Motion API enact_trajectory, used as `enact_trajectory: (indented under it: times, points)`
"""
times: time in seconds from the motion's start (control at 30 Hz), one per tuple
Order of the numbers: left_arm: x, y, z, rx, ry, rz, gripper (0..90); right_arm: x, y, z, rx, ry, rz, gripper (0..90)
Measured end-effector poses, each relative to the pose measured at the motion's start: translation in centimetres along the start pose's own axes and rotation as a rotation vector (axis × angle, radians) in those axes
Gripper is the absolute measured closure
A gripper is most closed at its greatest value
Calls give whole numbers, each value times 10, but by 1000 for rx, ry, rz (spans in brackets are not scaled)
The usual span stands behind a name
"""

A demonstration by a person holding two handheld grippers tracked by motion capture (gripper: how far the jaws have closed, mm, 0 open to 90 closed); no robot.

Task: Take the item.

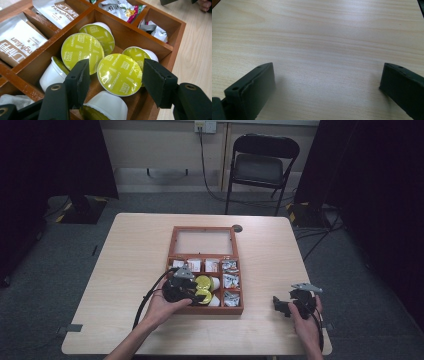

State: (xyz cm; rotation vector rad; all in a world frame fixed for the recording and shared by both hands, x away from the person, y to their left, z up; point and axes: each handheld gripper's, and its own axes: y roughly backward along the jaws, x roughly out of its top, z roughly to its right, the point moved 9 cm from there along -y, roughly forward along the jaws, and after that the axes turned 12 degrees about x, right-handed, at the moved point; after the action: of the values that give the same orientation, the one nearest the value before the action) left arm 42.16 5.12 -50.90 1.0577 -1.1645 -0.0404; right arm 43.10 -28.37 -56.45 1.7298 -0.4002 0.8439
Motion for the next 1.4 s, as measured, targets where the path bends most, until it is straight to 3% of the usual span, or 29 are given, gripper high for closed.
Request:
enact_trajectory:
  times: [0.17,0.47,0.67,1.0,1.2,1.4]
  points:
    - [-2,-6,1,15,-2,-20,386,0,0,0,0,0,0,0]
    - [-4,-15,11,-4,-20,-63,352,0,0,0,0,0,0,0]
    - [-7,-17,10,17,-41,-96,356,0,0,0,1,1,0,0]
    - [-8,-20,9,34,-37,-113,351,0,0,0,2,2,-1,0]
    - [-9,-20,9,21,-46,-130,379,0,0,0,2,2,-1,0]
    - [-9,-20,8,7,-29,-126,387,0,0,0,2,2,-1,0]
